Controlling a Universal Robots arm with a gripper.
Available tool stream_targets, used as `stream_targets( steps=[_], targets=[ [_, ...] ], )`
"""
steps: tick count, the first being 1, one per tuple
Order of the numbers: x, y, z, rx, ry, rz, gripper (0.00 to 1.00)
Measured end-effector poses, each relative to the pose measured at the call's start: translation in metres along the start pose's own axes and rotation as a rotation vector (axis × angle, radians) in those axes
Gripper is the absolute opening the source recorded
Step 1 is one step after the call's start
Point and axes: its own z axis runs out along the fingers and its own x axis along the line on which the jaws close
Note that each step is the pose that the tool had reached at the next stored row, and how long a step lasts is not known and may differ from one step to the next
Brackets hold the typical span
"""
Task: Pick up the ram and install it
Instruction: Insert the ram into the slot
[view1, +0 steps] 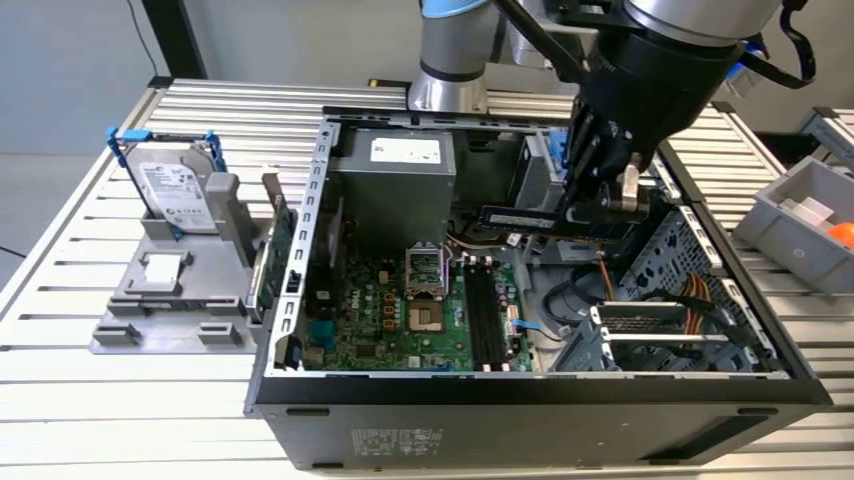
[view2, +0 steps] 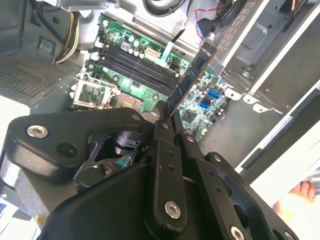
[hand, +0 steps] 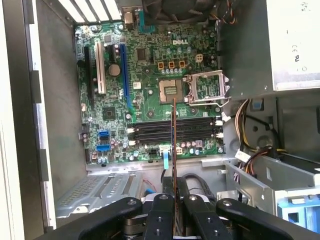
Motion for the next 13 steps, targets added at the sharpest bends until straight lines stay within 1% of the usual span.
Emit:
stream_targets(
  steps=[1,3,4,9,10,11,12,13],
  targets=[
    [0.0002,-0.002,-0.0001,-0.0037,0.0003,0.0,0.0],
    [0.0004,-0.0047,-0.0002,-0.0085,0.0009,0.0,0.0],
    [0.0003,-0.0053,-0.0003,-0.0094,0.001,0.0,0.0],
    [0.0003,-0.0055,-0.0003,-0.0094,0.001,0.0,0.0],
    [0.0003,-0.0054,-0.0002,-0.0008,0.0001,0.0,0.0],
    [0.0004,-0.0052,-0.0002,0.0167,-0.0019,-0.002,0.0],
    [0.0004,-0.005,-0.0001,0.0264,-0.003,-0.002,0.0],
    [0.0004,-0.0049,-0.0001,0.0264,-0.003,-0.002,0.0]
  ],
)
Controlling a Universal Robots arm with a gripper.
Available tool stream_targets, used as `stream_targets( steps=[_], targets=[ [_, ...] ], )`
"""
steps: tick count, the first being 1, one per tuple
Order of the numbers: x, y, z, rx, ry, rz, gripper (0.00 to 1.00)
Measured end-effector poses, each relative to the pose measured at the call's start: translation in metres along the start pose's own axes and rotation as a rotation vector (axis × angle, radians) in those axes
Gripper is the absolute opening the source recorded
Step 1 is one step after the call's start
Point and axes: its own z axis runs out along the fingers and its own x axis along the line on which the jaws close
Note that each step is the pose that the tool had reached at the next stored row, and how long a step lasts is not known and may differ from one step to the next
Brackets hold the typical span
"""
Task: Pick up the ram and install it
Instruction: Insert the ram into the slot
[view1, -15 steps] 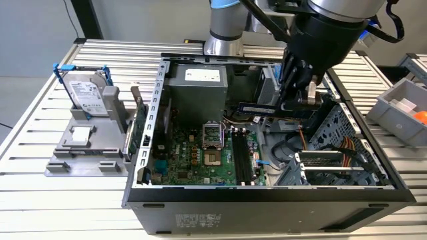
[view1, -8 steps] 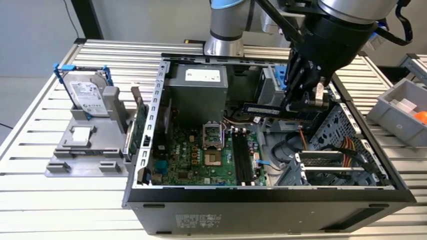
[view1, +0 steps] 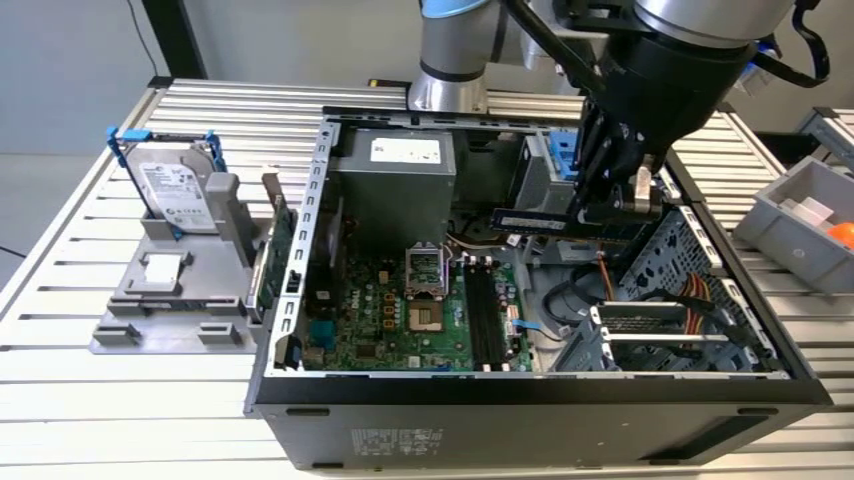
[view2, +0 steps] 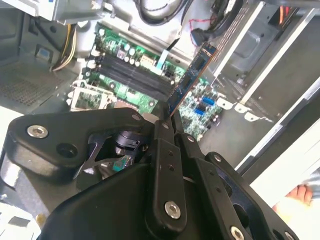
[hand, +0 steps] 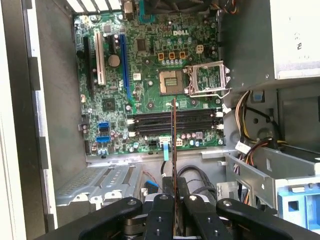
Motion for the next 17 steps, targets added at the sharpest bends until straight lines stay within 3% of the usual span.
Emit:
stream_targets(
  steps=[17],
  targets=[
    [0.0004,0.0002,-0.0001,0.0001,0.0001,0.0,0.0]
  ],
)
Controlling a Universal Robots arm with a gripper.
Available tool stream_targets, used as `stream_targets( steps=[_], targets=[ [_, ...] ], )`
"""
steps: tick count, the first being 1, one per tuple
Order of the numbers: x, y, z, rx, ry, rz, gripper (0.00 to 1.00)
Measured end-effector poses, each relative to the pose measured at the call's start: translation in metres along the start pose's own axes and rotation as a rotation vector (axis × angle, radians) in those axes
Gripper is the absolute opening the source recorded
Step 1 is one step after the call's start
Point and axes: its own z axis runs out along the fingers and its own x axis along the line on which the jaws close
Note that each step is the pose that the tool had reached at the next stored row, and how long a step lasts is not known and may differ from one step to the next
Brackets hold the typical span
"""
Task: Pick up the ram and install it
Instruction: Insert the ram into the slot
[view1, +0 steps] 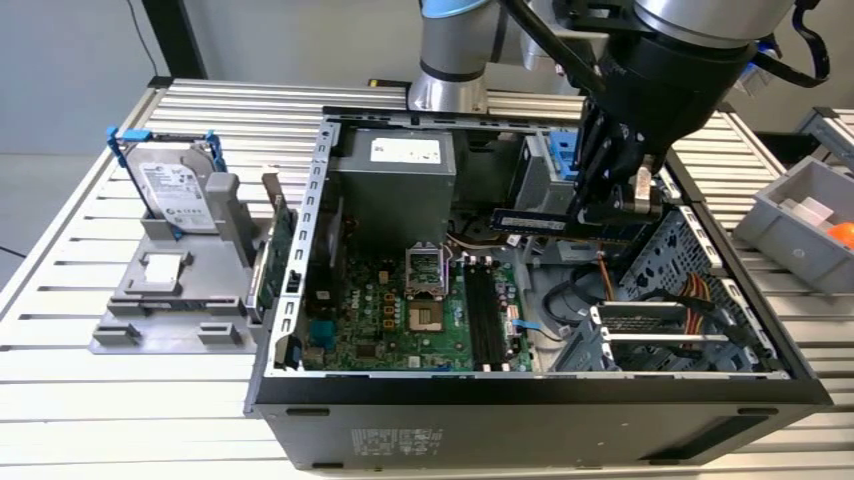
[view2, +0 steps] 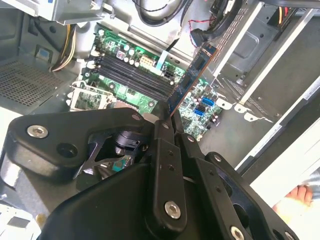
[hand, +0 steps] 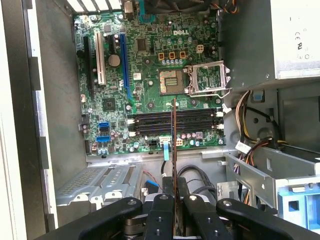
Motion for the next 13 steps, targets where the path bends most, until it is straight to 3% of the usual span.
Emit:
stream_targets(
  steps=[6,13],
  targets=[
    [0.0001,0.0,0.0007,0.0011,-0.0008,0.037,0.0],
    [0.0001,0.0,0.001,0.0037,-0.003,0.127,0.0]
  ],
)
